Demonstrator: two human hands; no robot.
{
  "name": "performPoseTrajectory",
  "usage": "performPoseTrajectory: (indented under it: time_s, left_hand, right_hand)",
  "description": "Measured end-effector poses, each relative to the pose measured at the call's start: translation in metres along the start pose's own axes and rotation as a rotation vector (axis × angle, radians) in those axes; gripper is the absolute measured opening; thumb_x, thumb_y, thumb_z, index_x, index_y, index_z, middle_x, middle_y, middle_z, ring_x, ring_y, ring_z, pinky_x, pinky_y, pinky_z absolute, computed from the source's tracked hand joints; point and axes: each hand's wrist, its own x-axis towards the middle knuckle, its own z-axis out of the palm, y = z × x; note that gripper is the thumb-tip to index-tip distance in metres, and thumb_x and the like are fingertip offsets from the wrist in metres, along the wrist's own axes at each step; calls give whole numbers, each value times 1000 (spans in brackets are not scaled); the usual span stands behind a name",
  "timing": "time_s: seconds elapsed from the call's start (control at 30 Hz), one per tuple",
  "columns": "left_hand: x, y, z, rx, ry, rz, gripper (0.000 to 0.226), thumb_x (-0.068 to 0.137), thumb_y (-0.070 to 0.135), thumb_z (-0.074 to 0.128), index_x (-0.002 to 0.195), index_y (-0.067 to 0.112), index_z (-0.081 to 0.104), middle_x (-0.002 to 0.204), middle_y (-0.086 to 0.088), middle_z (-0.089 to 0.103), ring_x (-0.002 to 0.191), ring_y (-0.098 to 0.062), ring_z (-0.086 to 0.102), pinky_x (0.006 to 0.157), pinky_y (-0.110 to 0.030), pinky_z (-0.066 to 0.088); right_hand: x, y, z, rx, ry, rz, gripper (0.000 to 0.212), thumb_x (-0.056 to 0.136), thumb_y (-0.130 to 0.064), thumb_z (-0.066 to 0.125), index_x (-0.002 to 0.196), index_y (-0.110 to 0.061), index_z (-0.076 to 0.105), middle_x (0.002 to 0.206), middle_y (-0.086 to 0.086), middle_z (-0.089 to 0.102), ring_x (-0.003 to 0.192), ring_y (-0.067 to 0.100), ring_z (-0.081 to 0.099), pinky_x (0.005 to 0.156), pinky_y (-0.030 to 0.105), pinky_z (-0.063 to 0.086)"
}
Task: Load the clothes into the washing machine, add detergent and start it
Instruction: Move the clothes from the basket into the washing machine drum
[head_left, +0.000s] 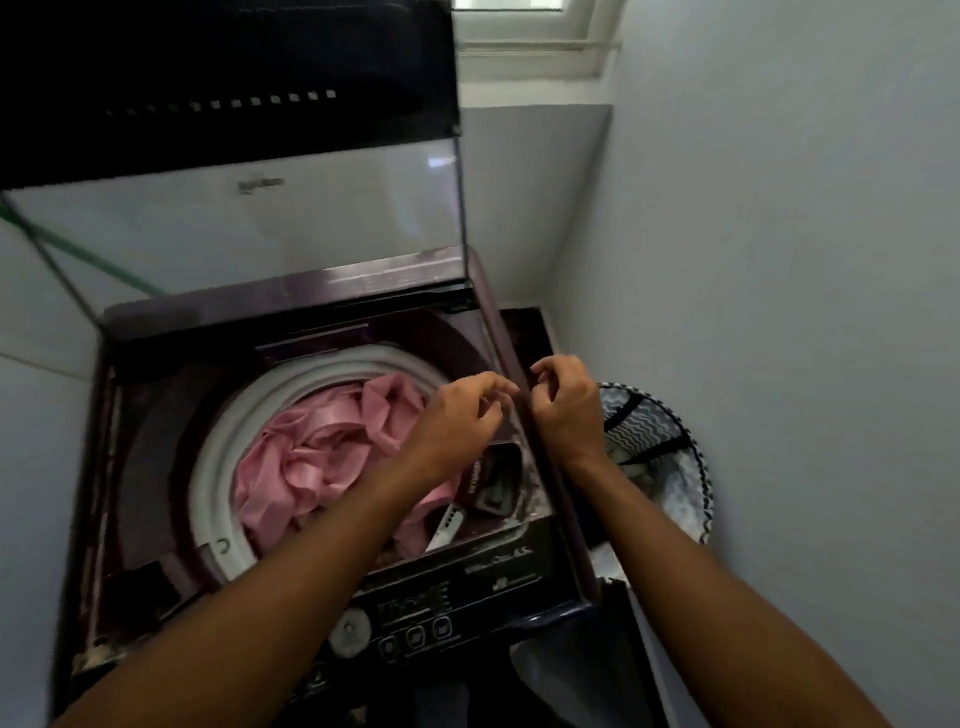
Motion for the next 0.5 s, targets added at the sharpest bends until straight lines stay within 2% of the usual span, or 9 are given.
performPoseTrajectory:
  time_s: [0.1, 0.17, 0.3, 0.37, 0.43, 0.5]
  left_hand:
    - [16, 16, 27, 75, -71, 57, 31, 90, 12, 56, 114, 28, 65, 94, 13, 69, 74, 7, 58, 72, -16, 47]
    - [29, 26, 45, 77, -118, 72, 31, 90, 10, 56, 115, 25, 66, 93, 12, 69, 74, 5, 59, 73, -17, 47]
    - [57, 32, 82, 131, -243, 37, 28, 92, 13, 54, 115, 25, 66, 95, 10, 69, 80, -7, 64, 74, -25, 51]
    - [71, 31, 101, 233, -354, 1, 25, 94, 17, 53, 115, 24, 65, 98, 6, 70, 86, -14, 64, 78, -30, 52]
    - [88, 27, 123, 373, -486, -16, 25, 96, 19, 50, 117, 21, 64, 103, 0, 70, 94, -20, 64, 80, -31, 51]
    - [104, 22, 146, 485, -611, -18, 24, 93, 15, 52, 112, 15, 66, 103, -6, 70, 97, -25, 64, 79, -30, 50]
  right_hand:
    - [-7, 47, -21, 16, -7, 168, 17, 79, 1, 55, 87, -11, 64, 88, 4, 63, 77, 16, 57, 74, 27, 45]
    - [-11, 84, -29, 20, -18, 295, 16, 79, 0, 56, 85, -11, 66, 87, 4, 66, 79, 17, 59, 77, 30, 47]
    - [-20, 150, -37, 43, -135, 584, 12, 84, -6, 59, 91, -10, 68, 91, 7, 70, 85, 21, 62, 78, 27, 46]
    - [-27, 181, -32, 33, -225, 710, 12, 84, -9, 60, 92, -11, 70, 94, 7, 71, 88, 22, 64, 80, 28, 48]
    - [-32, 210, -21, 16, -327, 820, 11, 85, -14, 59, 87, -14, 69, 91, 6, 71, 88, 25, 65, 80, 32, 53]
    - [-37, 232, -6, -5, -420, 881, 15, 86, -15, 52, 74, -14, 61, 80, 7, 64, 79, 29, 63, 71, 35, 53]
